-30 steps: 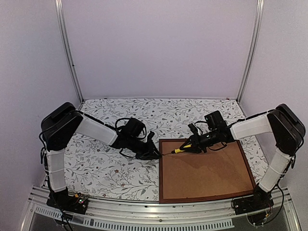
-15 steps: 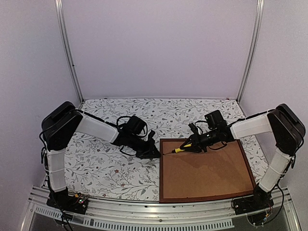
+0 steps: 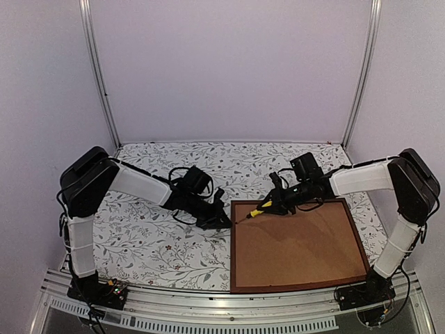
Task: Take the photo out of the frame
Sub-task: Release the fastener from the backboard.
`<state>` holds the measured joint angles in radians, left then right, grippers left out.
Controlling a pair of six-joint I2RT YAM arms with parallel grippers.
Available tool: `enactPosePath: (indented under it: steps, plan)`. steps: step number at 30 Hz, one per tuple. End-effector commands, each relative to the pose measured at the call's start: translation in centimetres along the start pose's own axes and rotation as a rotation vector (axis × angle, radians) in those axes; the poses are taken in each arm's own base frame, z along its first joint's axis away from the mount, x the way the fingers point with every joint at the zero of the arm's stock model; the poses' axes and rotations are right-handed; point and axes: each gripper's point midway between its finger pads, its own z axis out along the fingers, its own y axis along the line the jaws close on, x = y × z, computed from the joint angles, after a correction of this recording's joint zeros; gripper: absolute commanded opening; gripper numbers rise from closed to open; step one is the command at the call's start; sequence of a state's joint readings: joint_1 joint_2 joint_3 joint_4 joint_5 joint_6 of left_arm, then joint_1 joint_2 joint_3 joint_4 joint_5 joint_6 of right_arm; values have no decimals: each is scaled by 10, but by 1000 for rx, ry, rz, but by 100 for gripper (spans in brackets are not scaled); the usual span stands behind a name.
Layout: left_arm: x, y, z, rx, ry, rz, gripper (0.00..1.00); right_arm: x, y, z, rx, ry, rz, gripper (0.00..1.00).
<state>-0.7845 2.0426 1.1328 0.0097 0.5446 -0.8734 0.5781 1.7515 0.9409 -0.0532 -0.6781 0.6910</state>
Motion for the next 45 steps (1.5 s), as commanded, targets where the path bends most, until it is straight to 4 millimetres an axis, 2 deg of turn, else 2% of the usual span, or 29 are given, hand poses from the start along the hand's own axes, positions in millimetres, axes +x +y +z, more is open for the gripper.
enactPosePath:
  steps: [1,18,31,39,45]
  plan:
    - [24,10,32,-25,61,40,0,36,11,39,38,107,-49,0]
    - [29,4,30,12,42,4,0,60,39,63,259,69,-110,0]
    - [38,1,22,36,42,4,0,98,57,106,372,106,-147,0]
    - [41,1,21,59,38,-15,0,120,51,122,479,121,-146,0]
    - [43,1,19,67,47,-8,0,124,56,131,523,122,-158,0]
